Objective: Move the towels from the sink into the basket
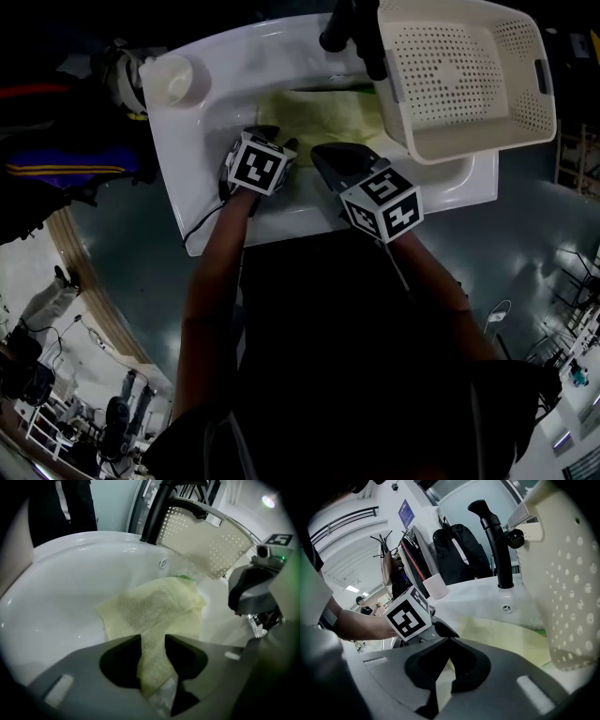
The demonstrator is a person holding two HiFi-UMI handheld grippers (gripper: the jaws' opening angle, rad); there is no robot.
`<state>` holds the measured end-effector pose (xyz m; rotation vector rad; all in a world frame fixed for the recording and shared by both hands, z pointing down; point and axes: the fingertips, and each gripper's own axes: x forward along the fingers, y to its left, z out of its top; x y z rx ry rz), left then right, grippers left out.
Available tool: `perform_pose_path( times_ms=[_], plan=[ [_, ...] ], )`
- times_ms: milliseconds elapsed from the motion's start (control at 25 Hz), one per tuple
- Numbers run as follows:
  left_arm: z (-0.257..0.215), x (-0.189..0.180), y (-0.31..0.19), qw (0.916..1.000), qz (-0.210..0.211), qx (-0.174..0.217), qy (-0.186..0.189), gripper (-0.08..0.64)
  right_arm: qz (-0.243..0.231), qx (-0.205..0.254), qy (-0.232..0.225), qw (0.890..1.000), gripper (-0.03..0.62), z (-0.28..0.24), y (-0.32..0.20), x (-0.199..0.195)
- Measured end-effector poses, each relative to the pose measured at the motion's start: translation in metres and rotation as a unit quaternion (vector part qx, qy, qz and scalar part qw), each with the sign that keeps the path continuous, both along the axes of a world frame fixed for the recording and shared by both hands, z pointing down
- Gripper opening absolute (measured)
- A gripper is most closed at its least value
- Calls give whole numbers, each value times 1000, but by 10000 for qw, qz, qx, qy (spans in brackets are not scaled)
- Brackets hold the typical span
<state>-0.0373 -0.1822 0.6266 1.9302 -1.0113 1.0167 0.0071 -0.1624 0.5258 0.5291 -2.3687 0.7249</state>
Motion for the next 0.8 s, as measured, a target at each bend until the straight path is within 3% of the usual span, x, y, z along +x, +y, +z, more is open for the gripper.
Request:
perform_pose_path(
  times_ms=[480,800],
  plan=[
    [-3,-5,-5,9997,-120,171,-82,31,97,-12,43,9999,0,2,-1,5],
    [-19,-4,-5,9981,-366,373,330,12,94,-56,8,9999,-1,2,-1,2]
  ],
)
